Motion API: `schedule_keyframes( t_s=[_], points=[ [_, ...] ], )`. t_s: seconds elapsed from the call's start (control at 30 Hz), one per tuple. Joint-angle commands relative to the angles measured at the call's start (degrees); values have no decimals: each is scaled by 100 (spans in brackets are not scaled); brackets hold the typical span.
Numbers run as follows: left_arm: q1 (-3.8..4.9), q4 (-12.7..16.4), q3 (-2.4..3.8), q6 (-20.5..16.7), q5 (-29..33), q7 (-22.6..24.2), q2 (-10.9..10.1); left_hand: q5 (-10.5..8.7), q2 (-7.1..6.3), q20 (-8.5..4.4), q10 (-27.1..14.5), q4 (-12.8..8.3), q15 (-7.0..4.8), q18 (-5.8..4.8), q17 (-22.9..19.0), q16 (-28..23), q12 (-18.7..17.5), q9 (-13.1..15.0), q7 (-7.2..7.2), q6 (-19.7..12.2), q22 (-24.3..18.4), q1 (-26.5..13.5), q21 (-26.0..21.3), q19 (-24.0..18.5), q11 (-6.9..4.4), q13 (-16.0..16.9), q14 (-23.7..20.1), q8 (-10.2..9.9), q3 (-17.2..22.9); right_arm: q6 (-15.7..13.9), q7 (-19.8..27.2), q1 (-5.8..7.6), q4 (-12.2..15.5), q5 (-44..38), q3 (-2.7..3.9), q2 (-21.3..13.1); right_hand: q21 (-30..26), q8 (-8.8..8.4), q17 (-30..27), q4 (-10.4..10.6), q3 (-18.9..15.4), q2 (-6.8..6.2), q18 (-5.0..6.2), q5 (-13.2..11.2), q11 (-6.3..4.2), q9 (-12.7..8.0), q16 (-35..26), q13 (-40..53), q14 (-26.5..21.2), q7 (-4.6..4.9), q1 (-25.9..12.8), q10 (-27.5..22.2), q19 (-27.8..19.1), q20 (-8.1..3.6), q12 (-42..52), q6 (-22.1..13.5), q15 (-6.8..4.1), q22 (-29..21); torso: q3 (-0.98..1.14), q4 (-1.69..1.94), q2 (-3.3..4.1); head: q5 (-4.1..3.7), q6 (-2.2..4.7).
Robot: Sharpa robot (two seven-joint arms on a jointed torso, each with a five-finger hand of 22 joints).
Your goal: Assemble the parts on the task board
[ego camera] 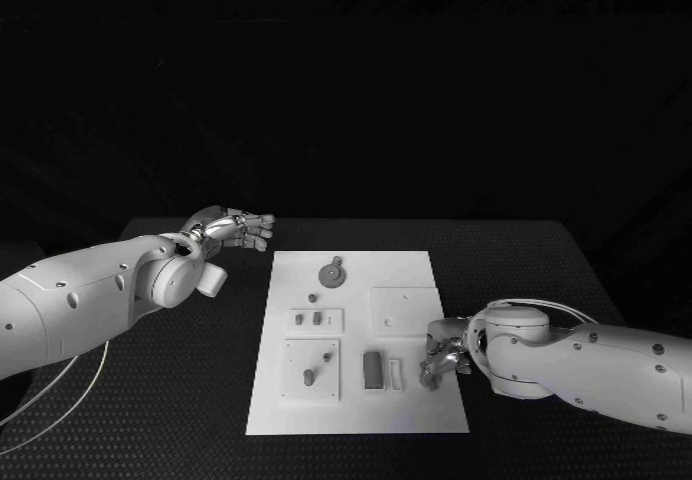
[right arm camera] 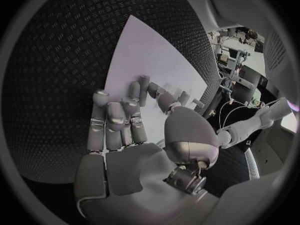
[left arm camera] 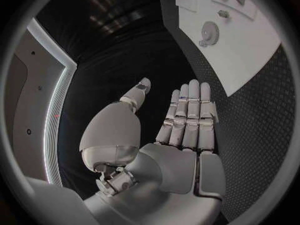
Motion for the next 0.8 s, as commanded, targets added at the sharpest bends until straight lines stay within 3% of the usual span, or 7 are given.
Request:
schedule_keyframes(
  t_s=[0.03, 0.2, 0.8],
  points=[
    [9, 13, 3, 30, 1, 22, 5, -33, -20, 15, 20, 5, 3, 43, 10, -39, 21, -7, -19, -37, 7, -18, -39, 37, -9, -10, 50, 20, -22, -88, -72, -109, -37, 471, -93, -65, 56, -1394, 11, -17, 1, 484, 51, 14, -1, -125, 44, 6, 14, 363, 488, 44, -21, -7, 34, -376, -2, 126, -2, 1, -2, -5, -3],
    [9, 8, 3, 27, -3, 19, 8, -33, -20, 15, 19, 2, 3, 43, 12, -40, 21, -8, -18, -37, 8, -13, -40, 38, -9, -10, 50, 20, -20, -452, -21, -57, -1, 790, -92, -116, 101, -1357, 18, -19, -4, 449, 51, 13, -23, -124, 75, 13, 58, 341, 536, 85, 17, -33, 66, -324, -22, 125, -4, -2, -2, -10, -3],
    [10, -1, 3, 36, -13, 15, 16, -33, -26, 15, 17, -5, 2, 43, 20, -45, 20, -9, -17, -40, 11, -2, -42, 39, -8, -12, 53, 19, -16, -724, 31, 58, 208, 1226, -90, -146, 141, -1325, 13, -15, -25, 415, 51, 12, -42, -133, 90, 9, 103, 323, 553, 126, 56, -61, 86, -290, -43, 115, -2, 2, -1, -14, 3]
  ],
)
